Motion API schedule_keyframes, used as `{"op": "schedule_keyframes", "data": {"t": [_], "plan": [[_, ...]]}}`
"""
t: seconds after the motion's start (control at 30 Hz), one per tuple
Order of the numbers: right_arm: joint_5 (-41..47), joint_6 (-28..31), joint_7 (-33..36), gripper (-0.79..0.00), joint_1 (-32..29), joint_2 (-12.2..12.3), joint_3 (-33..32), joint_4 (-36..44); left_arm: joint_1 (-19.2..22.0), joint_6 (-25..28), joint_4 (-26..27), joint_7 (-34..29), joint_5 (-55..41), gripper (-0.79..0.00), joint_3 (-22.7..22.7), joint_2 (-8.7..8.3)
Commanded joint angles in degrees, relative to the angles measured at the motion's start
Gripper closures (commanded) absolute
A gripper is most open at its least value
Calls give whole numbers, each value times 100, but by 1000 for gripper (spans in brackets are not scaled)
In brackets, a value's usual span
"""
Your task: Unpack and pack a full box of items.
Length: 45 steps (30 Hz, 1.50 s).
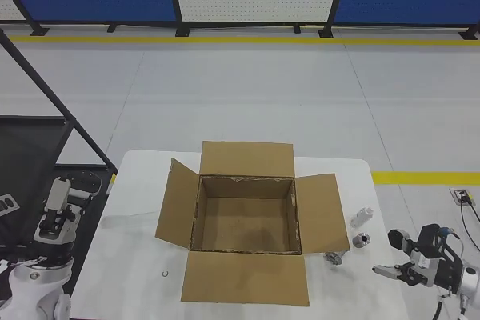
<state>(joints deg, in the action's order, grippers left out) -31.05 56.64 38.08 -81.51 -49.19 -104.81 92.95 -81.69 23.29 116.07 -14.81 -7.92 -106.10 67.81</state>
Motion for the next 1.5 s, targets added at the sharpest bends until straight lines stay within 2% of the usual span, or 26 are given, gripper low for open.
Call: {"op": "schedule_keyframes", "data": {"t": [0.0, 0.13, 0.2, 0.3, 0.57, 0.7, 0.93, 1.1, 1.47], "plan": [[0, 0, 0, -785, 0, 0, 0, 0, 0, 0, 0, 0, -1, -785, 0, 0], [-14, -33, -9, -785, -5, -1, 9, 14, 0, 0, 0, 0, -1, -785, 0, 0], [-336, -271, 42, -785, 37, -4, 155, 192, -20, -30, -3, 18, 13, -785, 9, 2], [-752, 7, -49, -785, 186, 2, 365, 205, -52, -75, -14, 49, 29, -785, 12, 5], [-2273, 137, -993, -785, 485, 71, 1296, -71, 1, -146, -56, 100, -91, -785, -82, 1], [-2810, 133, -1583, -785, 676, 55, 1650, -473, 48, -160, -93, 89, -93, -785, -51, 0], [-3539, -298, -2161, -785, 943, -26, 2106, -890, 78, -148, -162, 87, -69, -785, -62, -3], [-3818, -675, -2175, -785, 1091, -69, 2342, -1011, 55, -102, -178, 117, -79, -785, -75, -1], [-3912, -999, -1960, -785, 1434, -142, 2711, -1291, -40, -53, -208, 129, -171, -785, -162, 2]]}}
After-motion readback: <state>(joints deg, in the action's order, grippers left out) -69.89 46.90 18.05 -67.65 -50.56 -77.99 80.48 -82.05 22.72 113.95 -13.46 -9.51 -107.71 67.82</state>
